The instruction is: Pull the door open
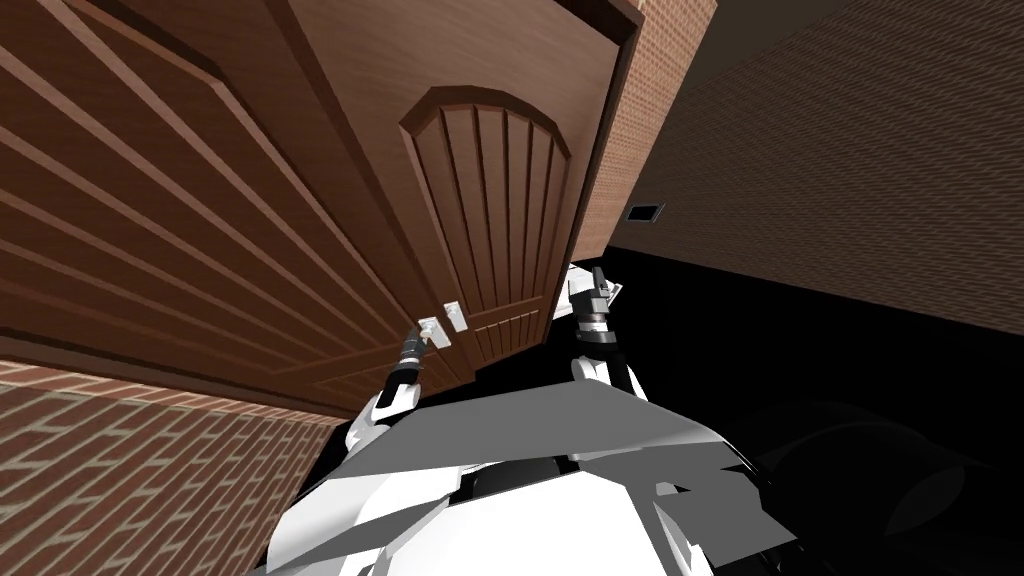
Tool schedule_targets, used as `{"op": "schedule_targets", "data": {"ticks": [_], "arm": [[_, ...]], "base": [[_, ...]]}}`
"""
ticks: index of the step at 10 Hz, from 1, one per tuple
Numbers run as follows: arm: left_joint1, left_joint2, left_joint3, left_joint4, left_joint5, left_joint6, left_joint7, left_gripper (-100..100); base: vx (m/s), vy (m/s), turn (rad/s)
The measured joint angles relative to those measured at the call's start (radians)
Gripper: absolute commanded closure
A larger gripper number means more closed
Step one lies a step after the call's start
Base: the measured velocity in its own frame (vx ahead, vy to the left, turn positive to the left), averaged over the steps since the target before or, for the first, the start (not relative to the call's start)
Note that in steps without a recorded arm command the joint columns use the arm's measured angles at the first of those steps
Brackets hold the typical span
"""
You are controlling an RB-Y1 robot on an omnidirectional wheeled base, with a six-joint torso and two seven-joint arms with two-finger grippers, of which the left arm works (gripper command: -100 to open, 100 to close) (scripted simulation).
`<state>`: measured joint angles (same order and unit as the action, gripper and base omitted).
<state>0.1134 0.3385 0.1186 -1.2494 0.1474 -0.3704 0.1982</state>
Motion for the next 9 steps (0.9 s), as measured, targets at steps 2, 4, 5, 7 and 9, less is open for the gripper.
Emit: {"op": "schedule_targets", "data": {"ticks": [2,4,5,7,9], "arm": [[-0.003,0.000,0.000,-0.003,0.000,-0.001,0.000,100],[-0.004,-0.001,-0.003,-0.002,-0.001,-0.001,-0.001,100],[-0.003,-0.002,-0.005,-0.002,-0.001,-0.001,-0.001,100],[-0.001,-0.004,-0.006,0.000,-0.001,0.000,-0.001,100],[0.005,0.006,-0.012,-0.004,-0.001,-0.008,0.006,100]], "base": [[-0.025,0.013,0.004],[-0.027,0.013,-0.020],[-0.011,-0.001,0.006],[-0.063,0.020,0.007],[-0.202,0.074,-0.019]]}}
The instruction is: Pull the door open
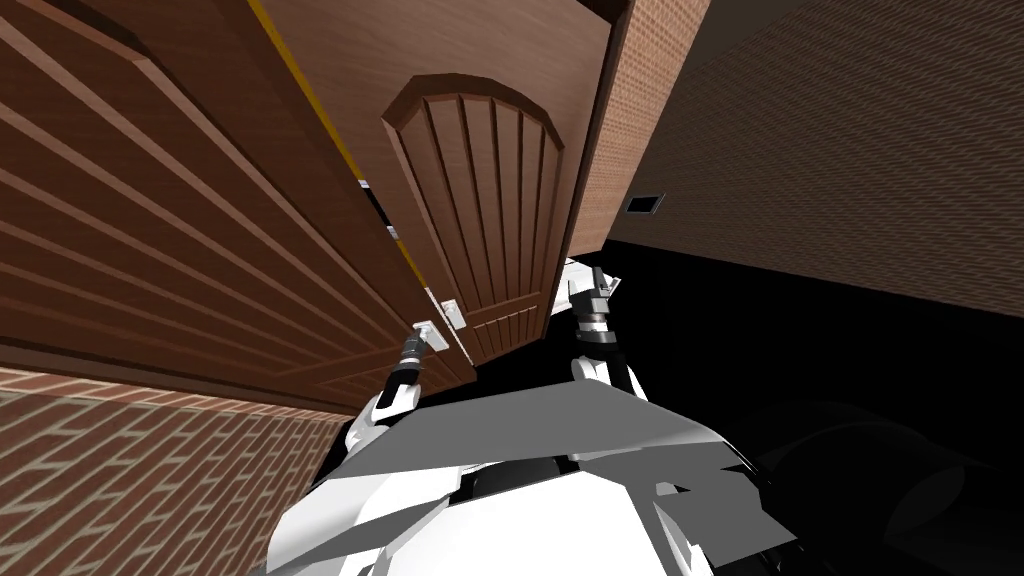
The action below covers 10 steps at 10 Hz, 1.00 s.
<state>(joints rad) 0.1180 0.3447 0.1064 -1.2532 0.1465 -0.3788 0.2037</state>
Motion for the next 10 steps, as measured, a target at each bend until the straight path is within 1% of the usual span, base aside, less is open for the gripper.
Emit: {"op": "schedule_targets", "data": {"ticks": [1,3,6,8,9,10], "arm": [[0.010,0.003,-0.005,-0.006,0.000,0.000,0.005,100],[0.032,0.019,-0.025,-0.017,0.000,-0.003,0.019,100],[0.054,0.046,-0.065,-0.045,-0.002,-0.013,0.045,100],[0.063,0.069,-0.097,-0.069,-0.003,-0.015,0.065,100],[0.072,0.073,-0.111,-0.081,-0.005,-0.023,0.072,100],[0.073,0.073,-0.114,-0.081,-0.006,-0.026,0.074,100]], "base": [[-0.215,0.097,-0.050],[-0.220,0.116,-0.095],[-0.216,0.088,-0.144],[-0.146,0.104,-0.143],[-0.055,0.047,-0.030],[-0.134,0.064,-0.134]]}}
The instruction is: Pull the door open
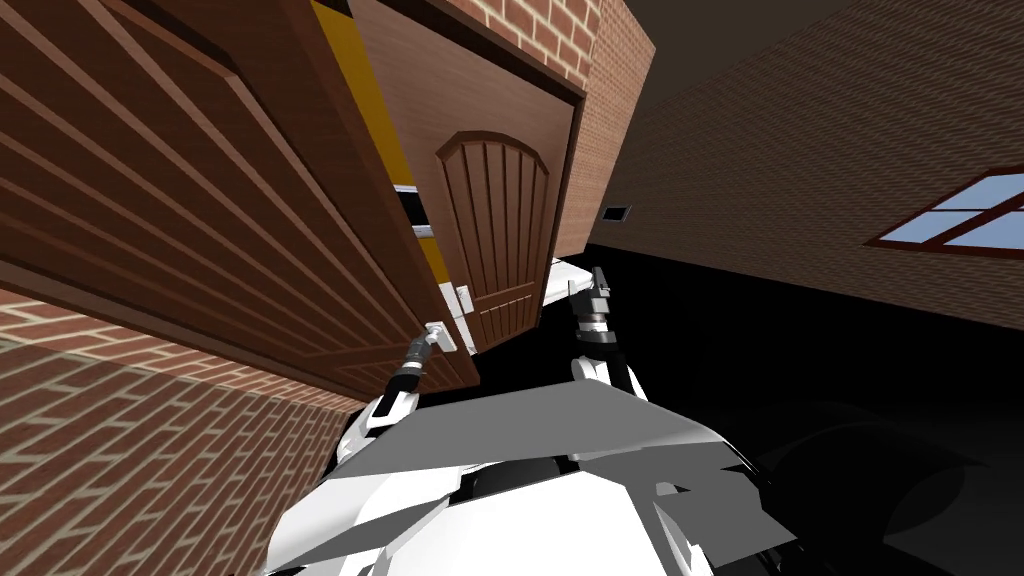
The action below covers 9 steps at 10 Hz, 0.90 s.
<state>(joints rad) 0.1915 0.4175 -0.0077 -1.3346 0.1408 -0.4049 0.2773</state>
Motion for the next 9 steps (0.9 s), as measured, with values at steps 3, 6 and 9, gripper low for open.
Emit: {"op": "schedule_targets", "data": {"ticks": [3,6,9], "arm": [[0.024,0.042,-0.015,-0.022,0.005,-0.026,0.027,100],[0.056,0.080,-0.041,-0.030,0.007,-0.063,0.055,100],[0.089,0.125,-0.068,-0.047,0.011,-0.096,0.088,100]], "base": [[-0.206,0.081,-0.158],[-0.233,0.088,-0.160],[-0.190,0.075,-0.075]]}}
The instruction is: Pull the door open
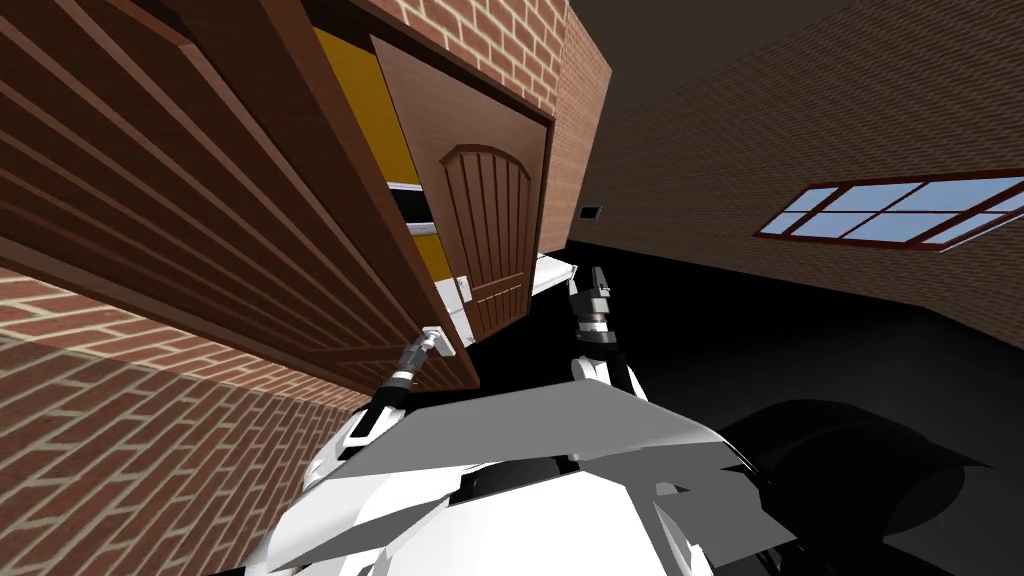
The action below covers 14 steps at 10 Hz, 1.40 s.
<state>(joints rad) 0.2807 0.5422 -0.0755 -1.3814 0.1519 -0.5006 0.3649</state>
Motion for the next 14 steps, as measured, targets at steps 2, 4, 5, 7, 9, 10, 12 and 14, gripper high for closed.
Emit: {"op": "schedule_targets", "data": {"ticks": [2,4,5,7,9,10,12,14], "arm": [[0.014,0.013,-0.004,0.007,0.001,-0.011,0.008,100],[0.028,0.038,-0.012,0.001,0.003,-0.041,0.025,100],[0.039,0.049,-0.019,0.000,0.002,-0.059,0.033,100],[0.058,0.073,-0.031,-0.006,0.003,-0.086,0.048,100],[0.070,0.093,-0.044,0.009,0.003,-0.122,0.063,100],[0.076,0.103,-0.050,0.010,0.003,-0.137,0.071,100],[0.084,0.113,-0.052,0.014,0.003,-0.147,0.077,100],[0.083,0.128,-0.054,0.026,0.004,-0.173,0.088,100]], "base": [[-0.194,0.089,-0.167],[-0.203,0.127,-0.165],[-0.198,0.098,-0.175],[-0.211,0.092,-0.106],[-0.199,0.104,-0.158],[-0.107,0.065,-0.034],[-0.161,0.054,-0.127],[-0.212,0.095,-0.155]]}}
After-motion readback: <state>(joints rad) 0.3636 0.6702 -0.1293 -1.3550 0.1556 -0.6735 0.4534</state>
